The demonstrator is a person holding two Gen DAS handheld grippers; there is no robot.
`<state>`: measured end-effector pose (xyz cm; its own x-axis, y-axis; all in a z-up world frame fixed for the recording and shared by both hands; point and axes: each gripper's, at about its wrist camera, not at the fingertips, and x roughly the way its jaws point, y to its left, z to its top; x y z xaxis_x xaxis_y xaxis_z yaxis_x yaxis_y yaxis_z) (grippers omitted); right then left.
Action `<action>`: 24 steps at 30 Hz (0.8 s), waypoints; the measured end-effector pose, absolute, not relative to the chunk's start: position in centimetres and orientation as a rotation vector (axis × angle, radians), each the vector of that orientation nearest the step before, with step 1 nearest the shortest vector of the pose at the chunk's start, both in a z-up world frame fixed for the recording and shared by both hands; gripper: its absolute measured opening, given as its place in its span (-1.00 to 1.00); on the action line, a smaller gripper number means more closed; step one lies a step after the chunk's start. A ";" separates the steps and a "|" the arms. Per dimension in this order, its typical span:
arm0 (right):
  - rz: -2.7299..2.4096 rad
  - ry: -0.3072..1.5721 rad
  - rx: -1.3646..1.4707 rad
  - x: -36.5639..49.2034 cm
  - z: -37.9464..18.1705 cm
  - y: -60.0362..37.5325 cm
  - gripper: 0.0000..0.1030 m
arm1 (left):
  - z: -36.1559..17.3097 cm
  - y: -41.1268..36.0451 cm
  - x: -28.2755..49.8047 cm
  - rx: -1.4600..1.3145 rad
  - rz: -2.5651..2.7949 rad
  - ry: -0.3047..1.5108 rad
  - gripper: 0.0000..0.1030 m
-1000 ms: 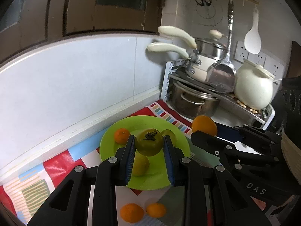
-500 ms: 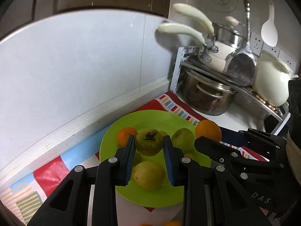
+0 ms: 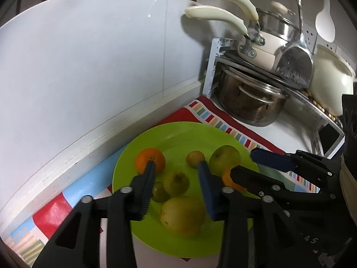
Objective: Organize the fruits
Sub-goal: 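Set the fruits on the plate and open both tools, then withdraw both open tools toward the last two oranges on the cloth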
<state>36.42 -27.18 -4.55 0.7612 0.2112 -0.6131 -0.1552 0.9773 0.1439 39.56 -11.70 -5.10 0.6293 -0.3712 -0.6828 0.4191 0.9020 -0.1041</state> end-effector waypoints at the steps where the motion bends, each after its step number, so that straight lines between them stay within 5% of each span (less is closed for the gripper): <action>1: 0.192 0.673 0.093 36.3 -4.4 -27.3 -0.09 | -5.0 -11.6 39.4 0.065 -0.450 0.766 -0.18; 16: 0.168 0.602 0.075 31.6 -1.0 -26.6 -0.09 | -0.3 -9.6 32.5 0.104 -0.357 0.621 0.20; 24: 0.183 0.559 0.057 27.8 1.3 -25.4 0.09 | 2.0 -8.4 28.1 0.102 -0.333 0.552 0.40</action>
